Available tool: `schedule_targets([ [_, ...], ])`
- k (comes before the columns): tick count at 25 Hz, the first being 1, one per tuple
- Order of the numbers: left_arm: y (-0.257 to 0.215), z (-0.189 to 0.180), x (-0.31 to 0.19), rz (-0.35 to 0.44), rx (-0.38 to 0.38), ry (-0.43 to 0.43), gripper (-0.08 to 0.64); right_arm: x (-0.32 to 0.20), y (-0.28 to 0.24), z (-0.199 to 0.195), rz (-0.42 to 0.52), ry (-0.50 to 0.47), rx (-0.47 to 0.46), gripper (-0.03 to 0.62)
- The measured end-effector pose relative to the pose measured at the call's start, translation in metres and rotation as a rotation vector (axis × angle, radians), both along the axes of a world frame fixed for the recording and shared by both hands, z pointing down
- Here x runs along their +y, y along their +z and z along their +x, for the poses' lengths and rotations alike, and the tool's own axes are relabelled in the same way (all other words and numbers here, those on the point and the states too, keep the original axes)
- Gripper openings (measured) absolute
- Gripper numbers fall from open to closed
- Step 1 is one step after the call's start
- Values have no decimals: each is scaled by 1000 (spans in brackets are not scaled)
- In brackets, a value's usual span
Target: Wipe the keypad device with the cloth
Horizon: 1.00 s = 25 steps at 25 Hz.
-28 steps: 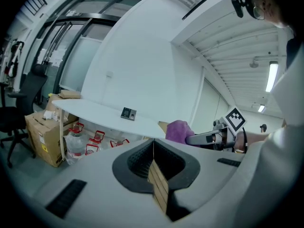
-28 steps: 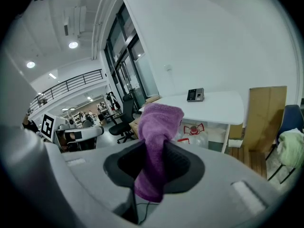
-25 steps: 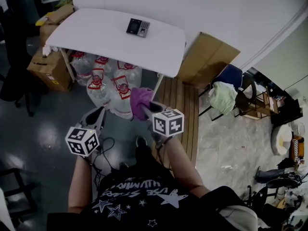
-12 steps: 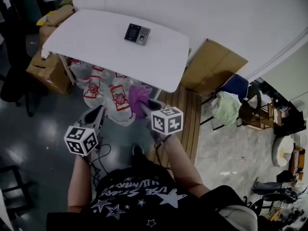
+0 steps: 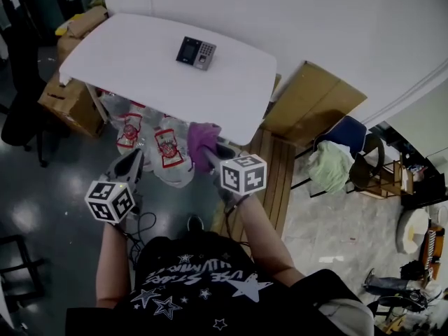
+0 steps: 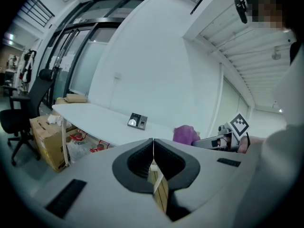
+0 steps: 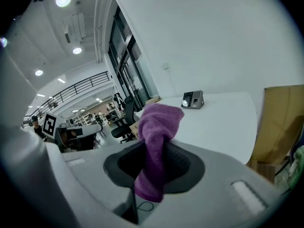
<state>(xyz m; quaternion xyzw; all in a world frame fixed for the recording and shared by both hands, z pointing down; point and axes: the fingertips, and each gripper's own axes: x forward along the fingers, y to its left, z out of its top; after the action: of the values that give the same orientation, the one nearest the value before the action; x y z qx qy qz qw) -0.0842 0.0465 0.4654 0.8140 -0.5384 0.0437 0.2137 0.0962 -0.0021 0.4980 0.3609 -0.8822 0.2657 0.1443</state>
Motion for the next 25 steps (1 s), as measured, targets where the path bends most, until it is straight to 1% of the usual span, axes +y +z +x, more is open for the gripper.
schedule_targets([
  [5, -2, 5, -12, 7, 3, -34, 9, -11, 0, 10, 9, -30, 7, 98],
  [12, -6, 13, -26, 15, -5, -22, 9, -21, 1, 13, 11, -46, 11, 98],
  [18, 0, 13, -40, 14, 5, -13, 9, -36, 5, 16, 4, -15, 7, 98],
  [25, 3, 6, -72, 18, 21, 26, 9, -62, 4, 7, 4, 20, 19, 98],
])
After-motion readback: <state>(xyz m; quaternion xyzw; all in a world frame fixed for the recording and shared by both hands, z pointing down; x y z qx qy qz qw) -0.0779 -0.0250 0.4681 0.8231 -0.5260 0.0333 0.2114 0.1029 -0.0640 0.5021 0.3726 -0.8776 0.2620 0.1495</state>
